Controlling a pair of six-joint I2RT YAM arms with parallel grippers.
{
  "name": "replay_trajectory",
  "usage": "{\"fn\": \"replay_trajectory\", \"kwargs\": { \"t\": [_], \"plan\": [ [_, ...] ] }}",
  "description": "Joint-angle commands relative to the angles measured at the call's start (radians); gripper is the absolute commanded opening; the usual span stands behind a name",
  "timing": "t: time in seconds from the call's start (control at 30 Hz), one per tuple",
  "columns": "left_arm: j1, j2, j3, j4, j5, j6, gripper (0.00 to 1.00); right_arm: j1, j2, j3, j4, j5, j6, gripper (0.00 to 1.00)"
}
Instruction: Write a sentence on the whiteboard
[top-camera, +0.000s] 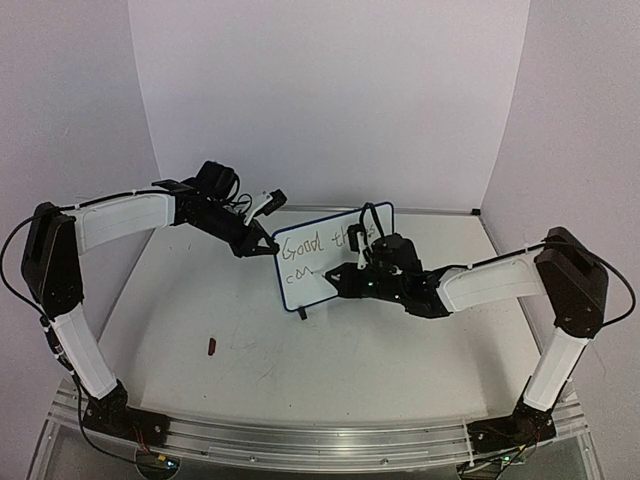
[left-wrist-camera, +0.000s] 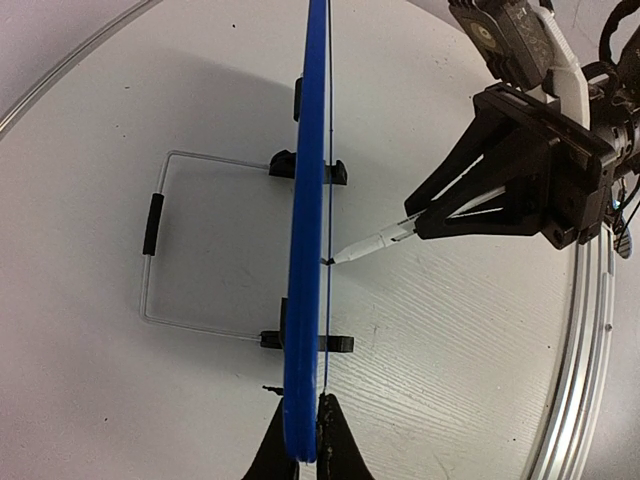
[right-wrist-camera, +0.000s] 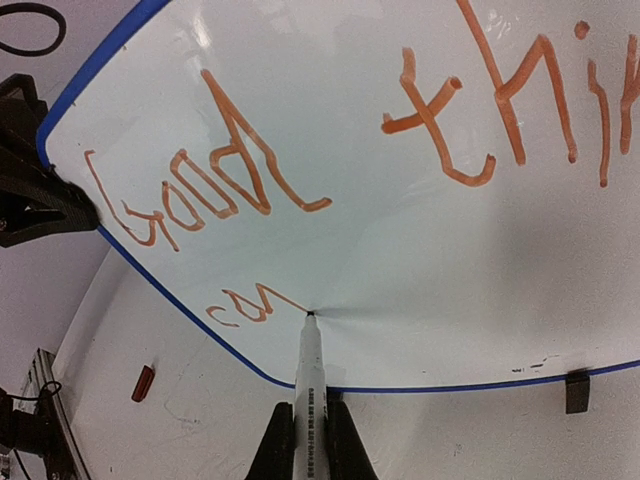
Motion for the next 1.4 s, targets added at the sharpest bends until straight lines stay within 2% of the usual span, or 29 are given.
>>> {"fn": "replay_trajectory", "kwargs": {
  "t": [0.0, 0.53, 1.37],
  "plan": [
    [-0.01, 0.044, -0.011, -0.101, -0.111, 0.049, 0.0, -0.004, -0.002, 0.004, 0.028, 0.03, 0.006, 0.0],
    [-0.01, 0.042, -0.01, -0.101, -0.111, 0.051, 0.0, -0.004, -0.063, 0.02, 0.041, 0.042, 0.002, 0.0],
    [-0.011, 0.047, -0.009, -0.101, -0.109, 0.05, 0.0, -0.003, -0.009, -0.032, 0.042, 0.076, 0.025, 0.0]
  ]
}}
